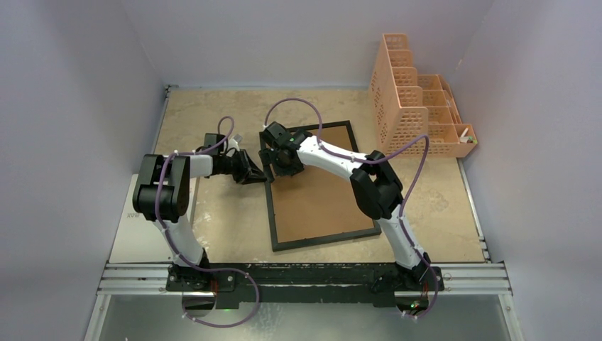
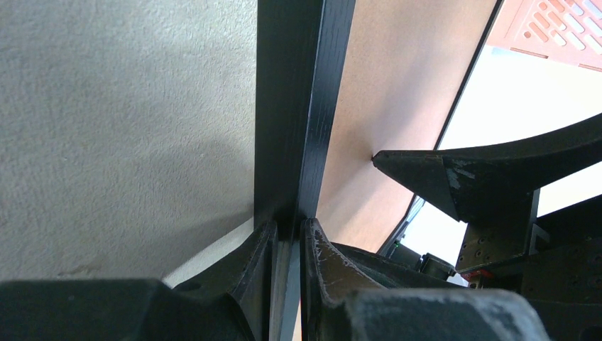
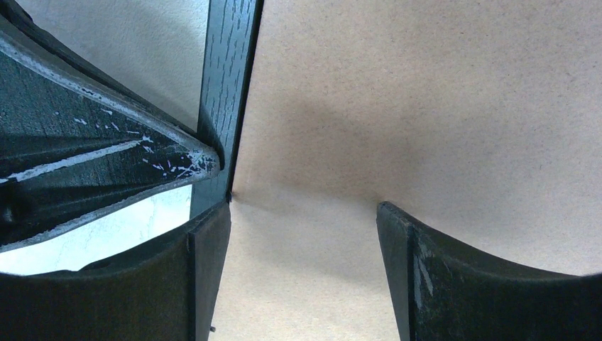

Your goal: Put the photo into the frame

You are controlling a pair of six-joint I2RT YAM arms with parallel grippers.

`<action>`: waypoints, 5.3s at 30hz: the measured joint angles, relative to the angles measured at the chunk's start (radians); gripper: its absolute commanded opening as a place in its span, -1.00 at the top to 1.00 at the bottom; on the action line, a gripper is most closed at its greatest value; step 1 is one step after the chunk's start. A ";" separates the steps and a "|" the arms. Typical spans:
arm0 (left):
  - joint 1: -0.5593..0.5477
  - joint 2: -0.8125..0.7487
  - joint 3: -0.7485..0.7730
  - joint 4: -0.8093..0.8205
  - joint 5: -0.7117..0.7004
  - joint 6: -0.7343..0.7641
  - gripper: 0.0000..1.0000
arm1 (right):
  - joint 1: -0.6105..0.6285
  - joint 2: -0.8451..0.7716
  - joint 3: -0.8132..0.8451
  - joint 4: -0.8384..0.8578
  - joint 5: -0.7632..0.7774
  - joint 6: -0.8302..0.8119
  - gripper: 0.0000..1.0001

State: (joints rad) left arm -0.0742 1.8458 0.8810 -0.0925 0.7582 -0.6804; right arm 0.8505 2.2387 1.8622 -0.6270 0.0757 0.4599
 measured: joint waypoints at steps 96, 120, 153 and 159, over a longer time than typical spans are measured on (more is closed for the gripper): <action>0.000 0.000 0.003 -0.007 -0.002 0.001 0.88 | 0.020 -0.011 -0.114 0.100 0.092 0.034 -0.50; 0.000 -0.002 0.003 -0.008 -0.003 0.001 0.88 | 0.001 -0.007 -0.114 0.100 0.021 0.034 -0.48; 0.000 -0.002 0.002 -0.008 -0.003 0.001 0.88 | 0.019 0.024 -0.068 0.055 0.094 0.056 -0.44; 0.000 -0.002 0.002 -0.008 -0.003 0.001 0.88 | 0.032 0.037 -0.058 0.045 0.135 0.055 -0.43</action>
State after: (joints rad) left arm -0.0742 1.8435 0.8833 -0.1009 0.7551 -0.6792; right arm 0.8822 2.2753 1.8042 -0.5816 0.2104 0.5148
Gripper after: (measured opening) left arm 0.171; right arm 0.721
